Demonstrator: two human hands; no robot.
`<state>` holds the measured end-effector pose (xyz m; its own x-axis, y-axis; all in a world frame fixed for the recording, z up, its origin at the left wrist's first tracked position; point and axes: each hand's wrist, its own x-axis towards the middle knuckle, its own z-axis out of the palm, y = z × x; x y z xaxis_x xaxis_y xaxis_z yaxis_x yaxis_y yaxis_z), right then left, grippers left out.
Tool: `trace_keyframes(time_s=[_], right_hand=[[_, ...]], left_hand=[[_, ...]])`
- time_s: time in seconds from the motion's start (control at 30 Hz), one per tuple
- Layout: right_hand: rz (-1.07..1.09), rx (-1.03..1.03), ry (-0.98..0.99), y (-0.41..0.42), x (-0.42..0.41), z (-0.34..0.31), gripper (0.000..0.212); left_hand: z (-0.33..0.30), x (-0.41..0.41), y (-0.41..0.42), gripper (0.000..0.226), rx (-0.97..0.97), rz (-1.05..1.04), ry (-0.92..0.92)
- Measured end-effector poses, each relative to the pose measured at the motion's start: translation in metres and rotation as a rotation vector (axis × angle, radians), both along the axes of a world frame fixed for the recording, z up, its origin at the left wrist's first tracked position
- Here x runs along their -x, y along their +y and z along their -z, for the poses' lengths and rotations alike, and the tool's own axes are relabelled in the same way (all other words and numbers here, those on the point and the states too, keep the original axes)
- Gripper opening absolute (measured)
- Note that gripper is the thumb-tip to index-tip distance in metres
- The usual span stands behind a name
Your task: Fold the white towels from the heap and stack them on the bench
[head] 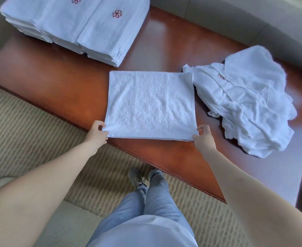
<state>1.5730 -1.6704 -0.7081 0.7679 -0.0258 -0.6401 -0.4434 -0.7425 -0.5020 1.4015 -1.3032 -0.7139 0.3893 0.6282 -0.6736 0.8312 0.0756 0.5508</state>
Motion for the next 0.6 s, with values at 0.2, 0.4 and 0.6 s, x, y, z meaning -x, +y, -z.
trace_keyframes(time_s=[0.2,0.4,0.6], right_hand=[[0.067,-0.174,-0.081,0.015,-0.037,-0.08,0.033],[-0.061,-0.162,-0.371,0.032,-0.073,-0.164,0.026],[-0.236,-0.054,-0.469,0.028,-0.077,-0.194,0.017]], left_hand=[[-0.083,-0.039,0.021,0.024,0.148,-0.056,-0.189],[-0.167,-0.082,0.042,0.027,-0.064,0.112,-0.343],[-0.193,-0.084,0.047,0.014,-0.174,0.216,-0.397]])
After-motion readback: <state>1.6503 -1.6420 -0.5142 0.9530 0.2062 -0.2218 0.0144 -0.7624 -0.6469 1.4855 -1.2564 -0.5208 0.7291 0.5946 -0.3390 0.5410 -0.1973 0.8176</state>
